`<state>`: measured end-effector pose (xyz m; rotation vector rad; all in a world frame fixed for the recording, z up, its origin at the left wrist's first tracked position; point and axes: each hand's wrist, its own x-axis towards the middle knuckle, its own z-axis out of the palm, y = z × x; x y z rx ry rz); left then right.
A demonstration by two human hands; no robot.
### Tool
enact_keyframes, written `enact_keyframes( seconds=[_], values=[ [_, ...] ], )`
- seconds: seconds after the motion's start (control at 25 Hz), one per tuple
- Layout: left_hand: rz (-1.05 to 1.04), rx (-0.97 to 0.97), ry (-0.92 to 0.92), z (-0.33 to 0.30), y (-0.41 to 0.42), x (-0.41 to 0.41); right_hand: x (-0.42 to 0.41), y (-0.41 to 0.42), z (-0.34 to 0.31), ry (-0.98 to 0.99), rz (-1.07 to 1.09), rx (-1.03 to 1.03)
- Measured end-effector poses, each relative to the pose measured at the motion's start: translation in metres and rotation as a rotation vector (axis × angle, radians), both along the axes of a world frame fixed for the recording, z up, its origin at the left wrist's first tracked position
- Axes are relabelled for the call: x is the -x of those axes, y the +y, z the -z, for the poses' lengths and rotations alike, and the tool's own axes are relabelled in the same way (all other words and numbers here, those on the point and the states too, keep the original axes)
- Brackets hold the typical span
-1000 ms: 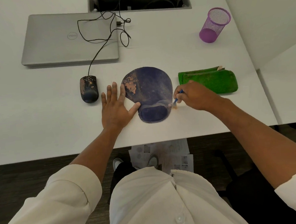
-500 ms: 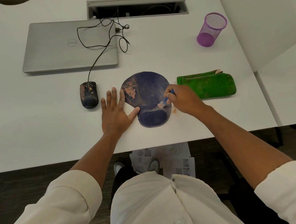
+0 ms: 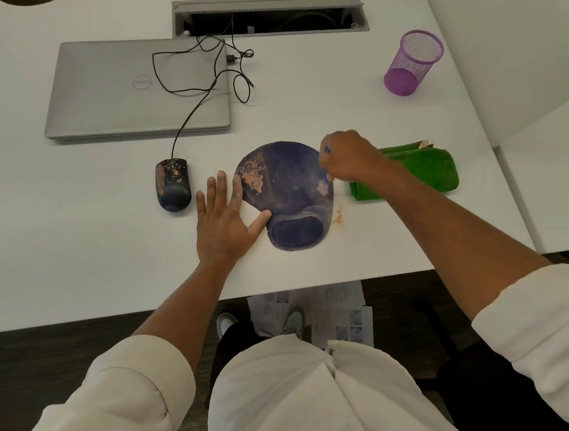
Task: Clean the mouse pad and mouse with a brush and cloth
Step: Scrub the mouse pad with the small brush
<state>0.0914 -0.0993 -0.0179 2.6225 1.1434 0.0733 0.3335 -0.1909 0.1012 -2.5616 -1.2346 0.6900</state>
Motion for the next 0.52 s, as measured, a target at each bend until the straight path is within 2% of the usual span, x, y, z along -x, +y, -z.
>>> enact_keyframes(
  seconds=[0.08, 0.12, 0.2, 0.28, 0.4, 0.52],
  values=[
    [-0.001, -0.001, 0.002, 0.001, 0.0, 0.0, 0.006, 0.006, -0.001, 0.015, -0.003, -0.118],
    [0.0, -0.003, 0.0, 0.001, 0.0, 0.0, 0.007, 0.007, 0.001, 0.03, -0.022, -0.092],
    [0.001, -0.005, -0.006, 0.001, 0.0, 0.0, 0.003, 0.004, 0.005, 0.058, -0.081, 0.12],
    [-0.003, -0.004, -0.009, 0.001, 0.001, 0.0, -0.001, 0.006, 0.003, 0.042, -0.094, 0.185],
    [0.003, -0.006, -0.004, 0.001, 0.001, 0.0, 0.0, 0.008, 0.002, -0.036, -0.033, -0.037],
    [0.001, -0.011, 0.002, 0.002, 0.001, 0.0, -0.005, 0.003, 0.005, 0.0, -0.083, 0.143]
  ],
)
